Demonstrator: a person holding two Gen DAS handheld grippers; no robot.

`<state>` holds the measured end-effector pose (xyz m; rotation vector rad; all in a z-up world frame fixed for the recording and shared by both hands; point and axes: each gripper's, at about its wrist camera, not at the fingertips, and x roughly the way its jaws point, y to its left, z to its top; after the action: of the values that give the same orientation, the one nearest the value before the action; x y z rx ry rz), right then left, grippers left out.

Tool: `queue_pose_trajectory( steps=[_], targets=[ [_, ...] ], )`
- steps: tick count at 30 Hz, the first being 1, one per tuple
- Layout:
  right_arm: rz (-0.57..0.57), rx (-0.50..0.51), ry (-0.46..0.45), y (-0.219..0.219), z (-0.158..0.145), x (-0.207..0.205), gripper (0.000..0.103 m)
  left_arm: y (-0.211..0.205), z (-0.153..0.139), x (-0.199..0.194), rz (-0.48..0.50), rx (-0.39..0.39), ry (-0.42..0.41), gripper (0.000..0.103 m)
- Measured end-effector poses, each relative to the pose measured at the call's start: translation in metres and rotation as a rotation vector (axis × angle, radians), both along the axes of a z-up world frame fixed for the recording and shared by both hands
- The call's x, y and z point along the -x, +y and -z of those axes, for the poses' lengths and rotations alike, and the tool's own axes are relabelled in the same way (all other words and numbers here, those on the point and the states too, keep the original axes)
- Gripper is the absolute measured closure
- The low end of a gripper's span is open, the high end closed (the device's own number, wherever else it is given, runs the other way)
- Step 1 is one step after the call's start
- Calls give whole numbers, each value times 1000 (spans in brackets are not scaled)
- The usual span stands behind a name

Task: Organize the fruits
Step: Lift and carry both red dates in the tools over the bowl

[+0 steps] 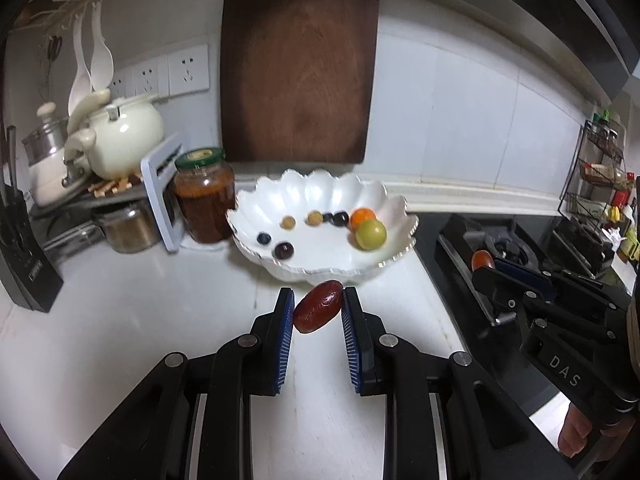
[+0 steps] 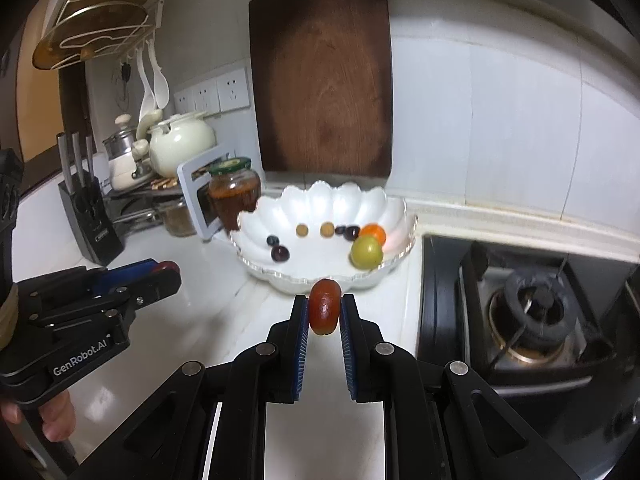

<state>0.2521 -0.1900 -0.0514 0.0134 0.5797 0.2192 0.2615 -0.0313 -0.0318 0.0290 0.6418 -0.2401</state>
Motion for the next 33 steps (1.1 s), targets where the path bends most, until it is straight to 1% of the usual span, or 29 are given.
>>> queue_pose_trajectory(
  steps=[3, 6, 12, 19, 27, 33],
  targets=[
    [5, -8, -18, 0, -8, -6, 86, 1, -7, -6, 2, 10, -12, 78],
    [11, -11, -35, 1, -14, -14, 86, -2, -14, -14, 6, 3, -31, 78],
    [32, -46, -39, -2, -22, -36, 86, -2, -25, -34, 9, 16, -51, 79],
    [40, -35, -61, 2, -33, -59, 86, -2, -36, -60, 3, 17, -66, 79],
    [26, -12, -71, 11, -46, -88, 86, -2, -43, -92, 4, 21, -57, 79],
    [18, 15, -72, 17, -53, -113, 86, -2, -45, -120, -12, 21, -34, 79]
  ],
)
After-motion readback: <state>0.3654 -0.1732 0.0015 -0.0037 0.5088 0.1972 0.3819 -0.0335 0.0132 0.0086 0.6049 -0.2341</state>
